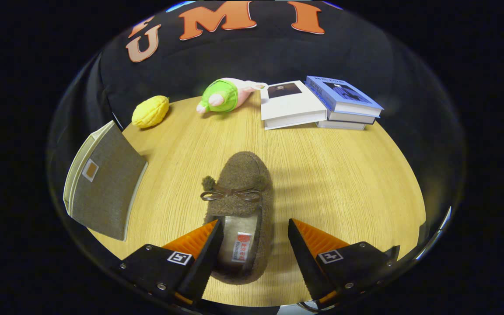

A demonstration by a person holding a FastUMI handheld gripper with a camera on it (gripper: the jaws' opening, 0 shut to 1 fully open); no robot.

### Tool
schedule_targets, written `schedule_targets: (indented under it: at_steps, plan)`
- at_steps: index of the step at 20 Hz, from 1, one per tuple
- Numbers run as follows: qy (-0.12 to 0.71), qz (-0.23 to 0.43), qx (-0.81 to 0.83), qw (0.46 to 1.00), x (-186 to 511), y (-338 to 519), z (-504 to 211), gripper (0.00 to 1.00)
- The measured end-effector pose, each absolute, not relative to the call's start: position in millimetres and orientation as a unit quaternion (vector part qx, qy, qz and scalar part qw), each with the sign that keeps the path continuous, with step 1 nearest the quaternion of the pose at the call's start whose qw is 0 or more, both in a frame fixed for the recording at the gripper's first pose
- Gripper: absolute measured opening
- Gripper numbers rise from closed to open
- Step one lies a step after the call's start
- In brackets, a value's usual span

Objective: Open the storage box then place both shoes into the box .Put the left shoe in first, then the right shoe, with the right side of both shoes facing outward in a uniform manner.

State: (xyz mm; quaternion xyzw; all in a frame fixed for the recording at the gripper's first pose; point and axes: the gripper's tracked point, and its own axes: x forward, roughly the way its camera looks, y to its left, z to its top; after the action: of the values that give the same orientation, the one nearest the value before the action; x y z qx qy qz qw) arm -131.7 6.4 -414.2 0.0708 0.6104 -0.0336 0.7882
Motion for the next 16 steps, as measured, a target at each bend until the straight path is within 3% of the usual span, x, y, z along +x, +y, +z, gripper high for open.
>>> schedule_targets:
  at_steps: [7, 9, 10, 12, 15, 16]
  plan:
    - [0.618, -0.07, 0.084, 0.778, -118.6, -10.3, -457.6, 0.6]
    - [0.618, -0.066, 0.115, 0.775, -117.1, -1.2, -461.7, 0.49]
    - [0.62, -0.061, 0.127, 0.772, -116.1, 3.4, -463.5, 0.36]
    - [0.617, -0.061, 0.139, 0.772, -116.2, 4.0, -462.8, 0.22]
    - [0.605, -0.062, 0.145, 0.78, -114.1, 0.1, -462.3, 0.13]
    - [0.603, -0.065, 0.151, 0.78, -115.3, -0.2, -462.3, 0.07]
